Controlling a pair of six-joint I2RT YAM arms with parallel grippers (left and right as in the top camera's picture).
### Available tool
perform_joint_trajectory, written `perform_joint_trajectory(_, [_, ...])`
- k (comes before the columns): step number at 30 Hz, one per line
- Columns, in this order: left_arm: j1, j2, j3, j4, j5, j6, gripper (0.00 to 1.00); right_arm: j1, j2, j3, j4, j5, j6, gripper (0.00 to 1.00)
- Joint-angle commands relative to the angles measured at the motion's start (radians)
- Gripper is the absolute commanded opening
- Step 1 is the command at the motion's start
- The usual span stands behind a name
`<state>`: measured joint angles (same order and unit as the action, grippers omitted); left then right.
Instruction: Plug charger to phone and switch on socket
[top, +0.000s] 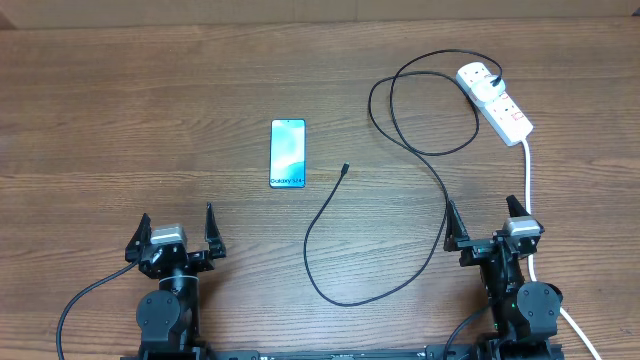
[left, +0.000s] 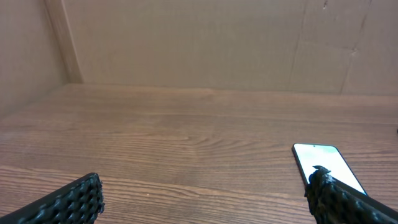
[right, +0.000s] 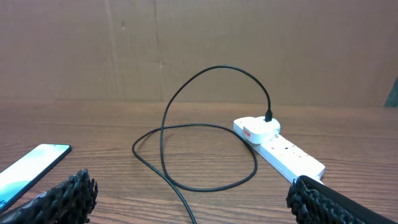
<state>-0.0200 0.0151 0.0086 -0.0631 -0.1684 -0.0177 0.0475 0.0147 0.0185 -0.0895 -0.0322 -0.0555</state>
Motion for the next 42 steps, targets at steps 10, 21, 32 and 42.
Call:
perform_joint_trajectory(10, [-0.008,-0.010,-0.003,0.003,-0.022,0.022,1.00,0.006,-0.011,-0.010,0.006,0.013,0.002,1.00])
perform_joint_trajectory(21, [-0.008,-0.010,-0.003,0.157,0.224,-0.128,1.00,0.006,-0.011,-0.010,0.006,0.013,0.002,1.00])
perform_joint_trajectory(32, [-0.008,-0.002,0.077,0.548,0.375,-0.164,1.00,0.006,-0.011,-0.010,0.005,0.012,0.002,1.00])
perform_joint_trajectory(42, [-0.008,0.473,0.784,-0.151,0.352,-0.112,1.00,0.006,-0.011,-0.010,0.005,0.013,0.002,1.00])
